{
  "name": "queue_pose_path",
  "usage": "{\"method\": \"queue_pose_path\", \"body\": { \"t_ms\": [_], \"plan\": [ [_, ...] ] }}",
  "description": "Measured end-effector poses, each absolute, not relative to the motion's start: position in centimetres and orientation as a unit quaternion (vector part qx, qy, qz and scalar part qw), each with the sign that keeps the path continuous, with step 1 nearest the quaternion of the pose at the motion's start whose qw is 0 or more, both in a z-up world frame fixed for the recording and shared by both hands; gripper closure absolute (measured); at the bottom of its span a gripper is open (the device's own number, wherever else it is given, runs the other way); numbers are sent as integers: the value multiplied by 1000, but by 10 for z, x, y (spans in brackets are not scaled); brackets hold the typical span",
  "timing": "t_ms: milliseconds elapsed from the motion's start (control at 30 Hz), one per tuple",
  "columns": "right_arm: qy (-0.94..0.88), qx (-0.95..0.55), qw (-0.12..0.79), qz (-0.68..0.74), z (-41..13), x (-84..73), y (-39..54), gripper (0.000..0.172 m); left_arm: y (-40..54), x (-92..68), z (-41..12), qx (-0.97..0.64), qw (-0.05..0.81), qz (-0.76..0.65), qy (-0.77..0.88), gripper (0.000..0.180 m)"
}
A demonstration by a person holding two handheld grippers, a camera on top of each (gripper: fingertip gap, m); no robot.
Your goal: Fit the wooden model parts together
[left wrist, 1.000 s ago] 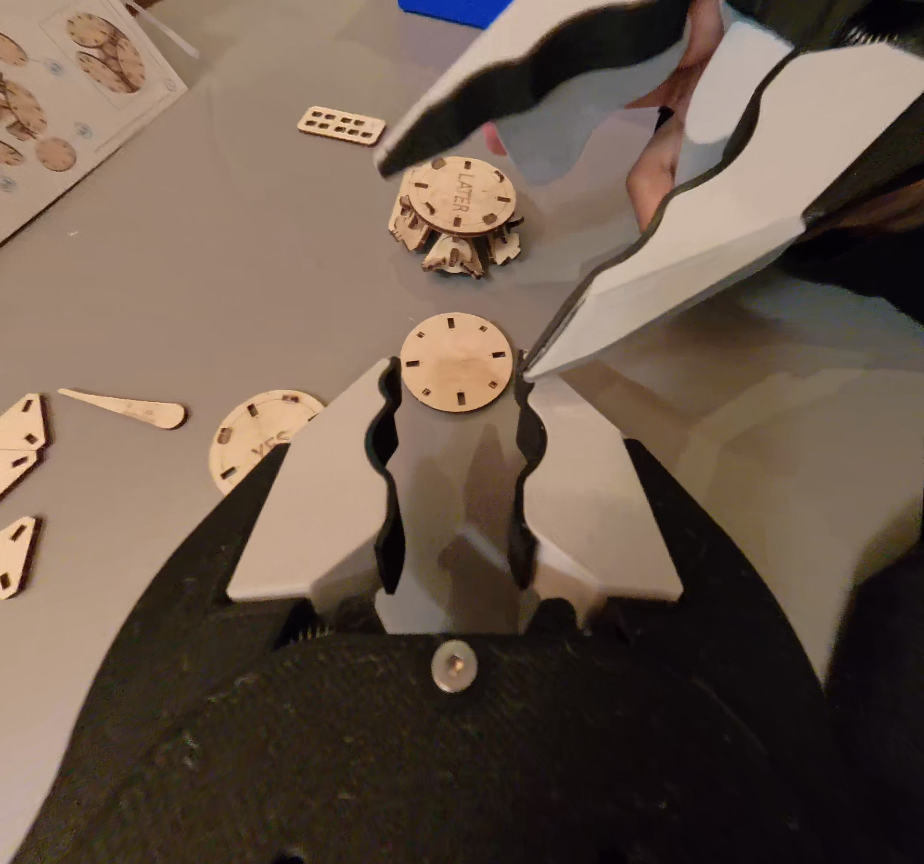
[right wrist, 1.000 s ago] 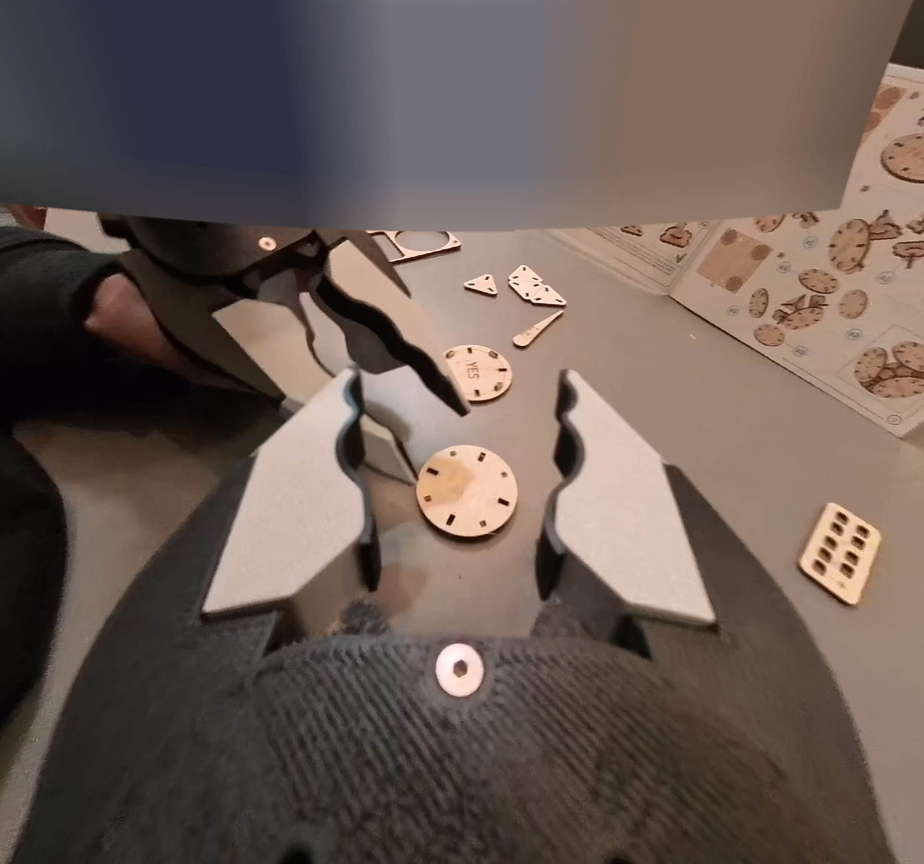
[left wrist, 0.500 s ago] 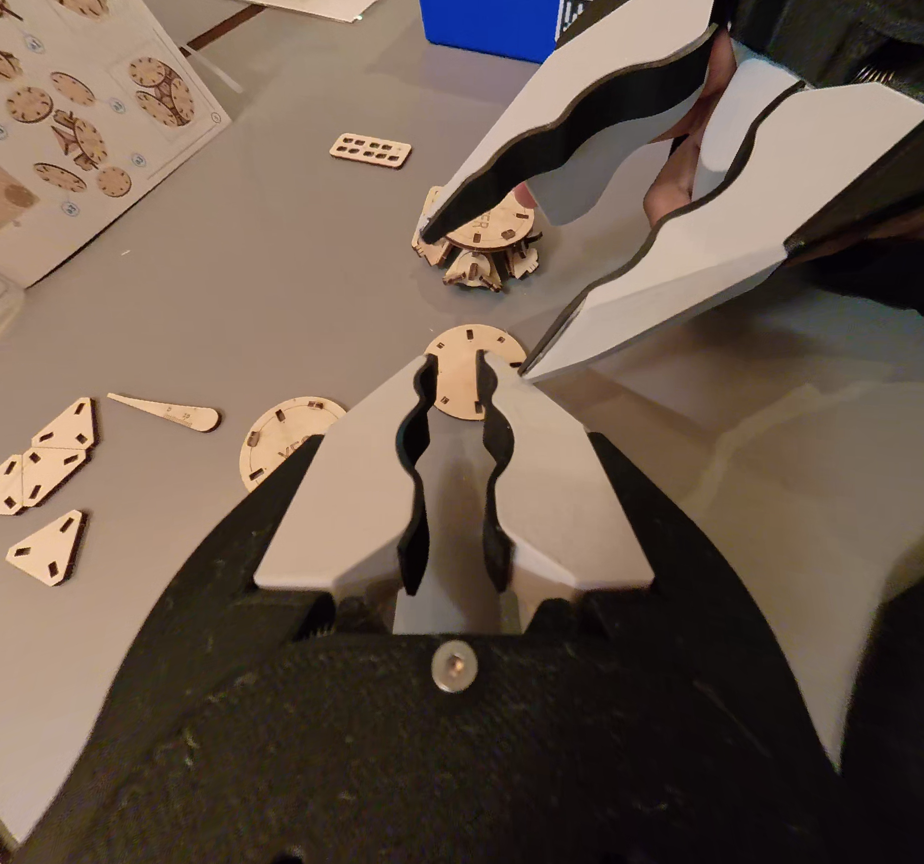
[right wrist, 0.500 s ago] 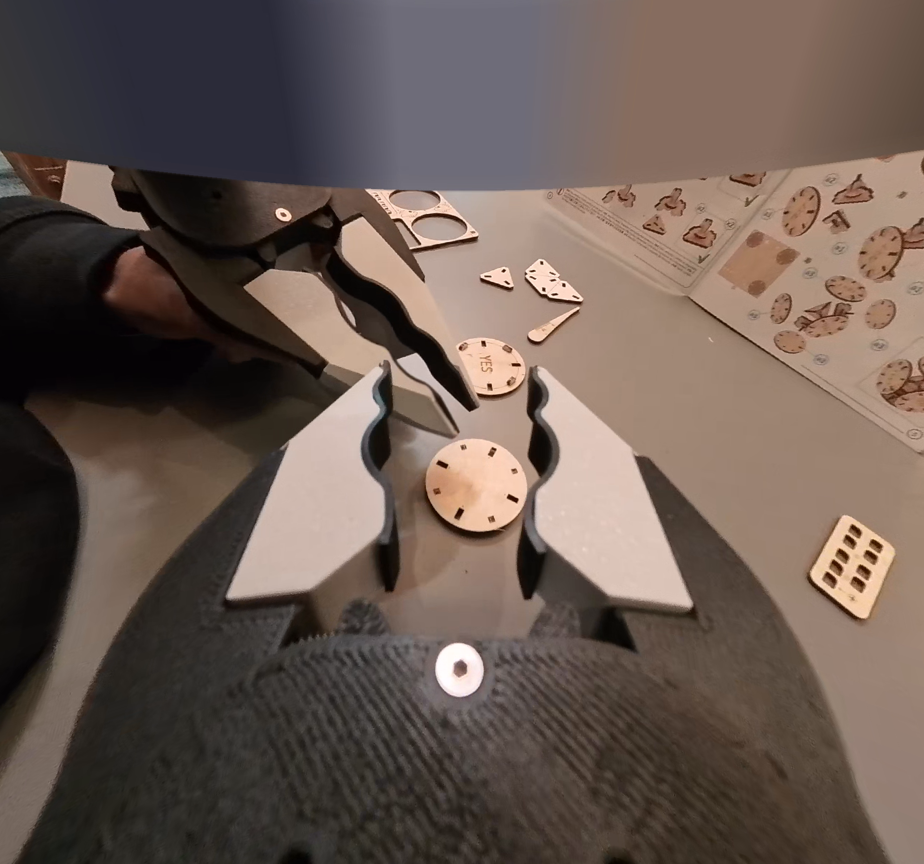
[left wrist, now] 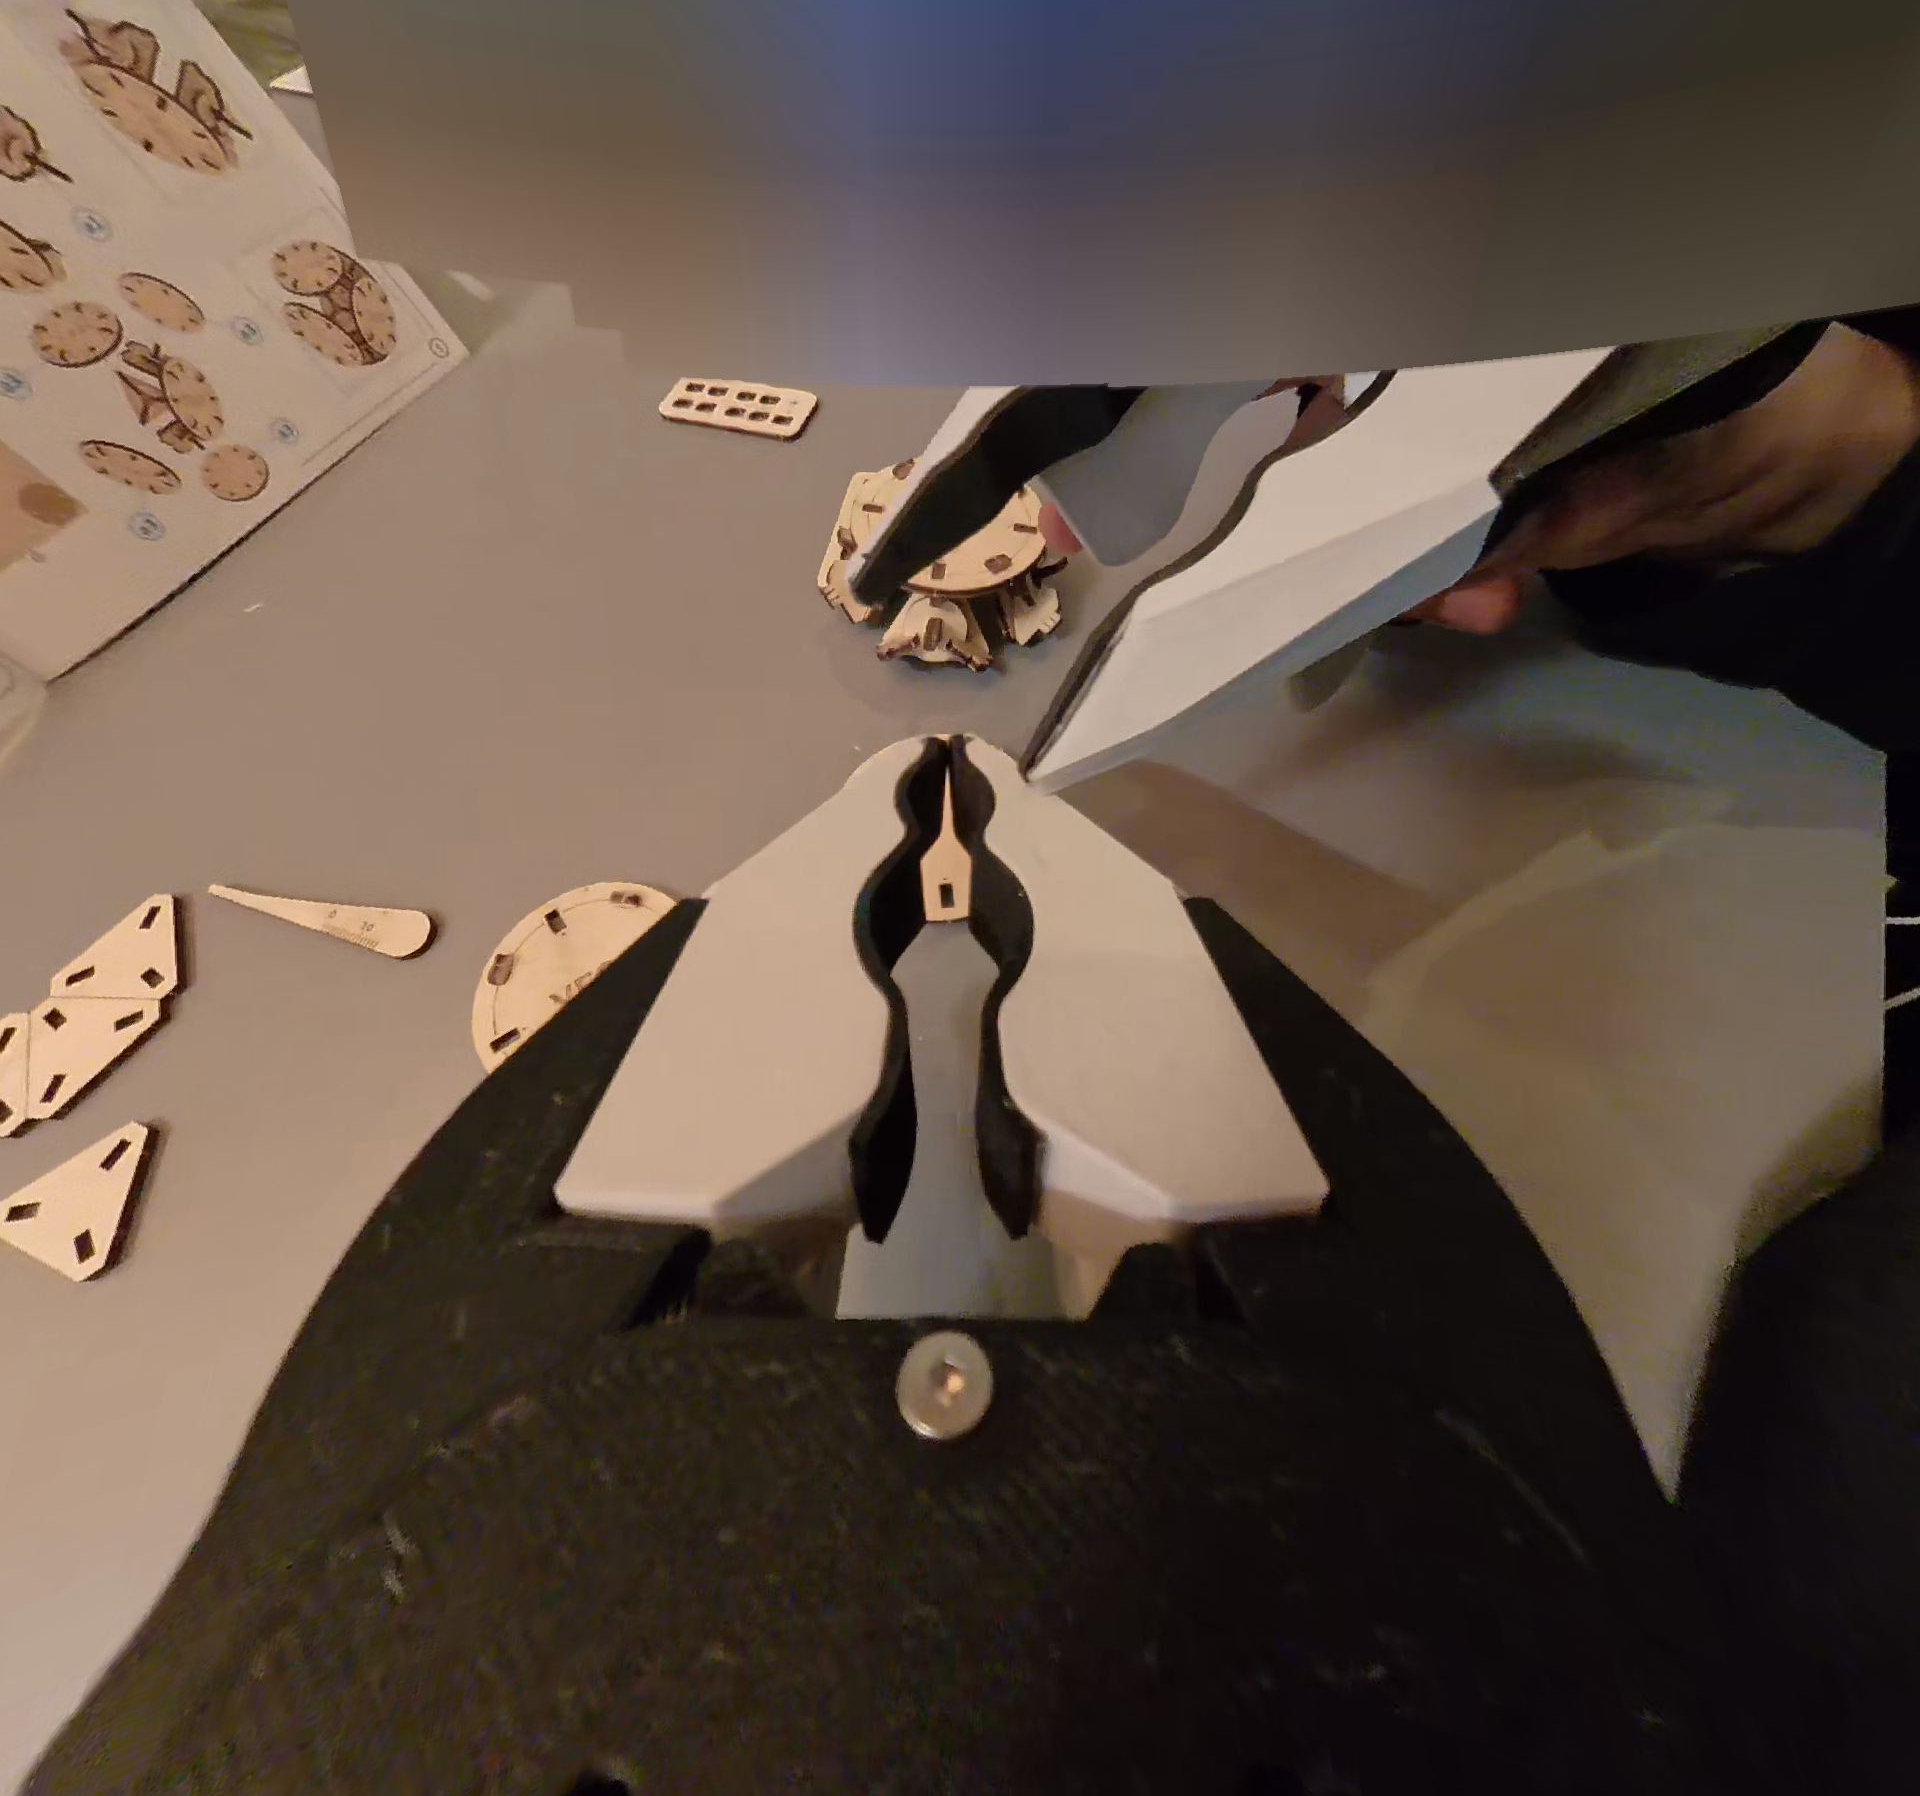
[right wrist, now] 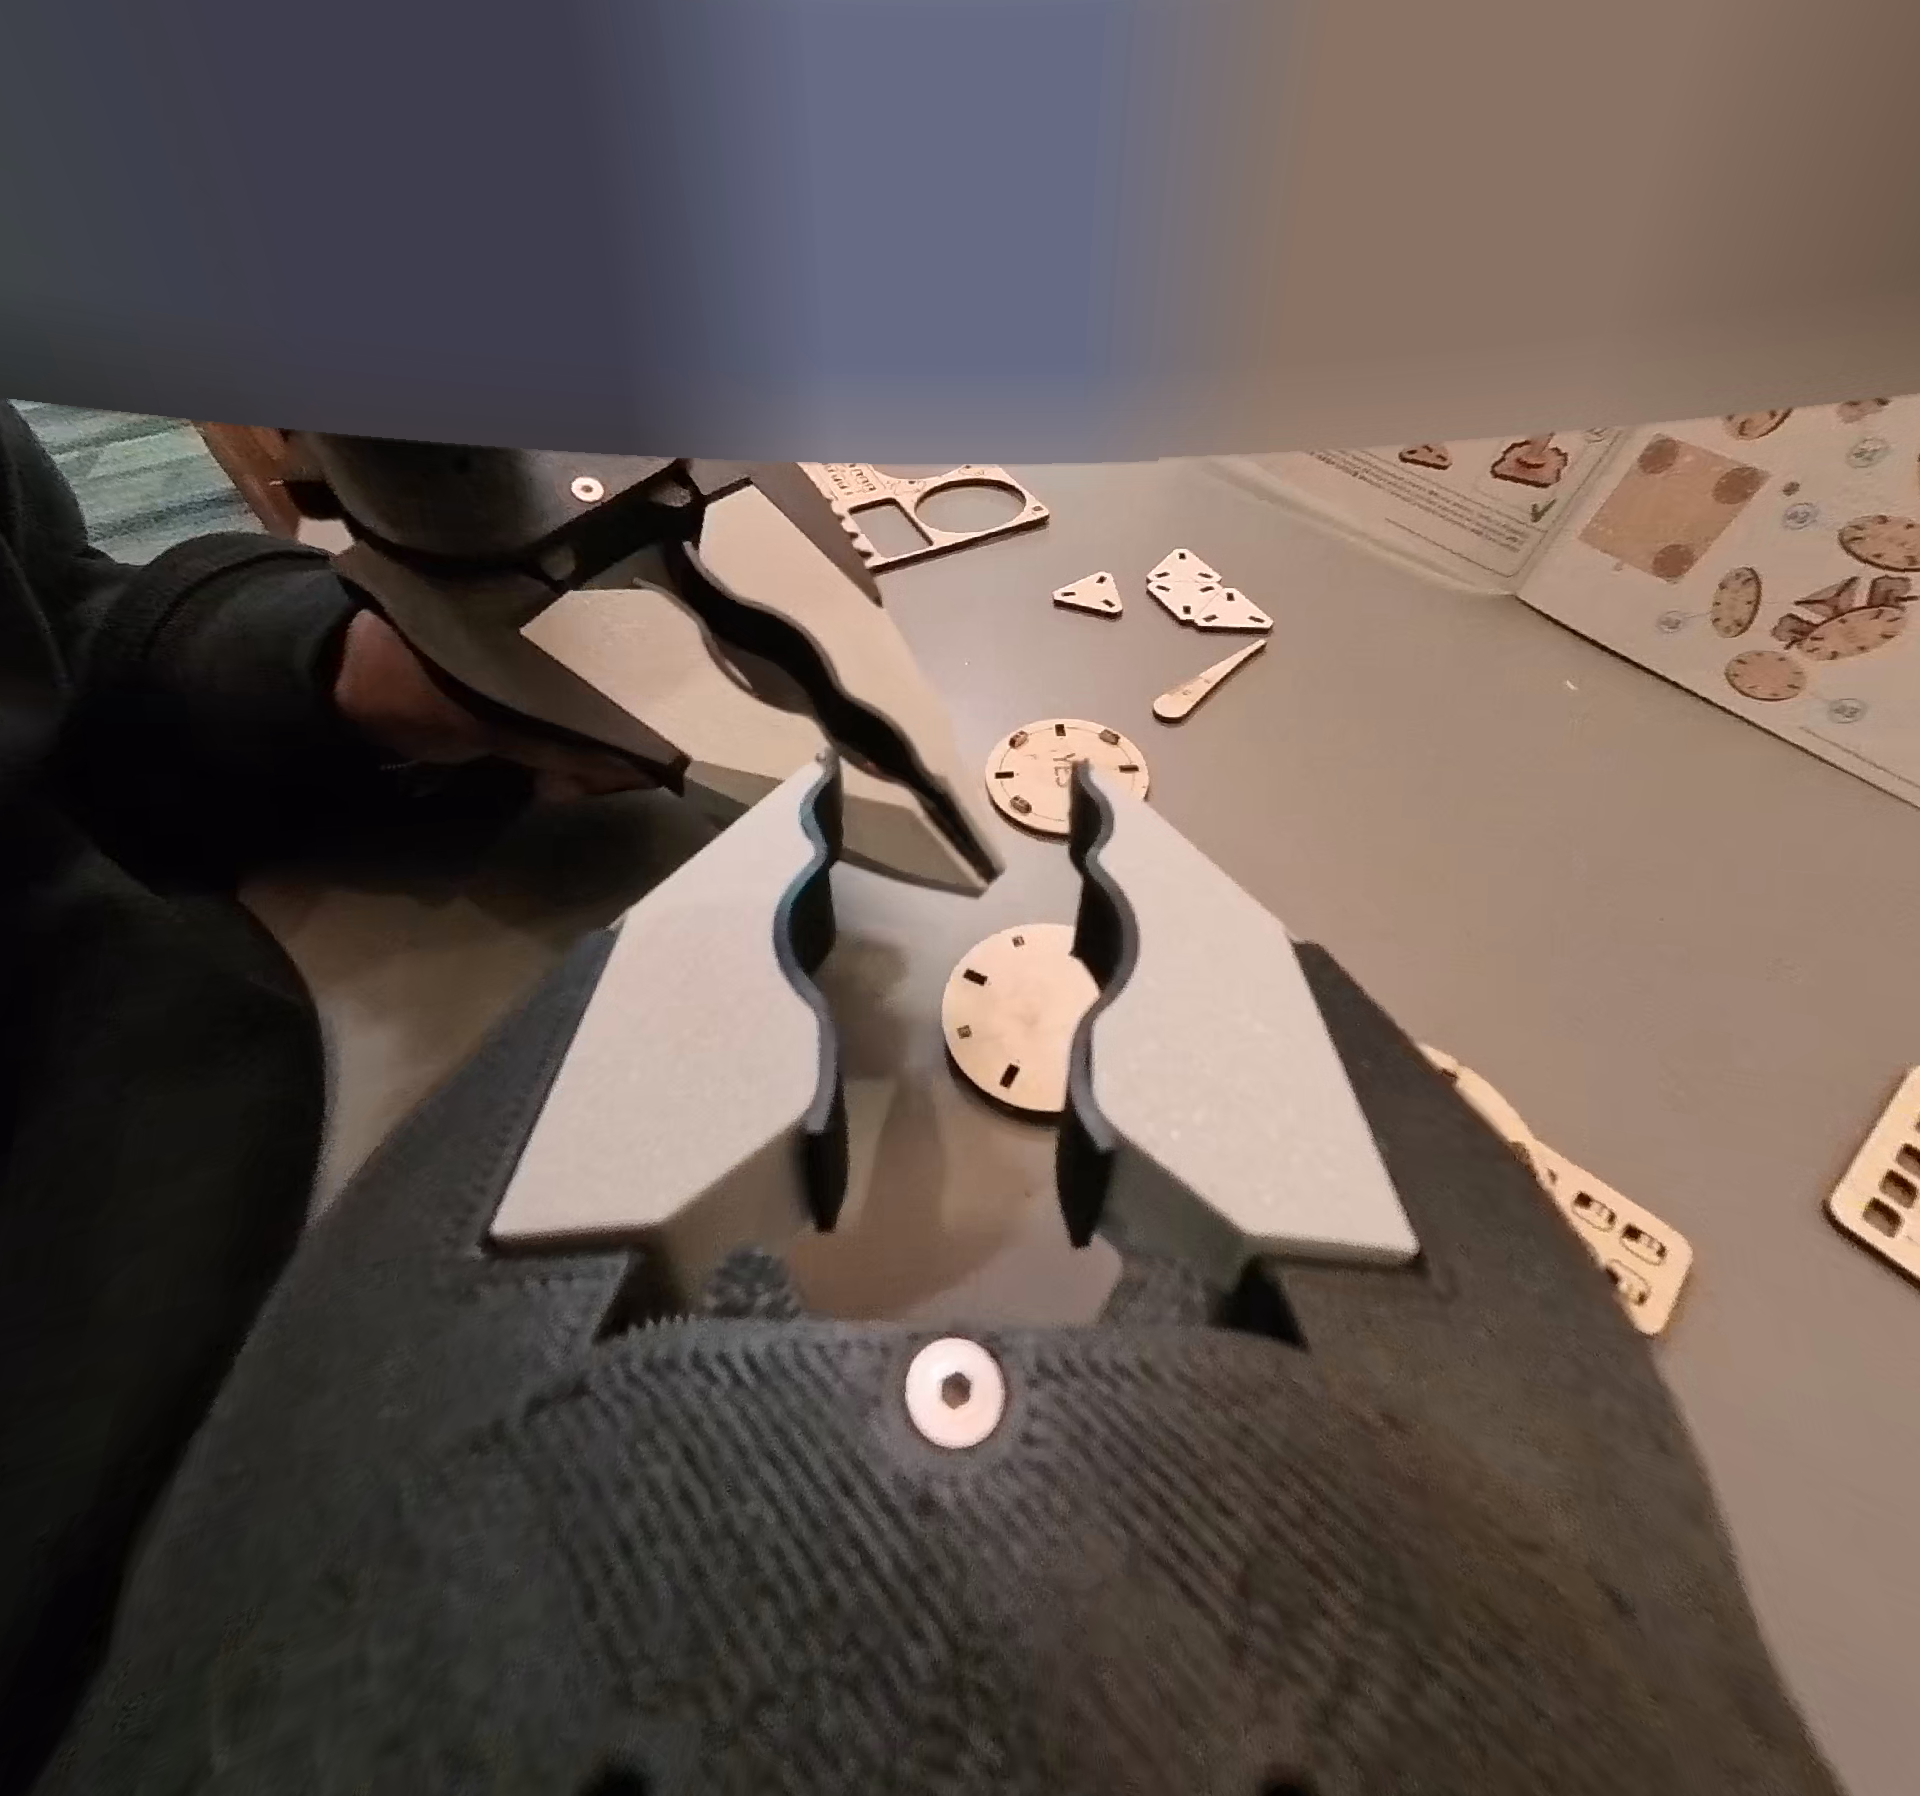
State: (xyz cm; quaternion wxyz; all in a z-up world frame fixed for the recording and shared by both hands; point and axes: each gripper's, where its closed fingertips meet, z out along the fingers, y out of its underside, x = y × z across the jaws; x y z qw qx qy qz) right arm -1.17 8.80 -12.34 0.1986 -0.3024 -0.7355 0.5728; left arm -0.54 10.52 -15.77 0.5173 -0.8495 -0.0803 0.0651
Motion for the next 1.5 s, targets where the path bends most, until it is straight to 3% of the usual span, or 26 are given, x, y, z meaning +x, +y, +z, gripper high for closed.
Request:
{"method": "queue_pose_path", "body": {
  "t_ms": [1500],
  "plan": [
    [-754, -299, 259, 525, -133, -19, 96, 133, 98, -31, -151, -832, 518, 165, -110, 179]
  ]
}}
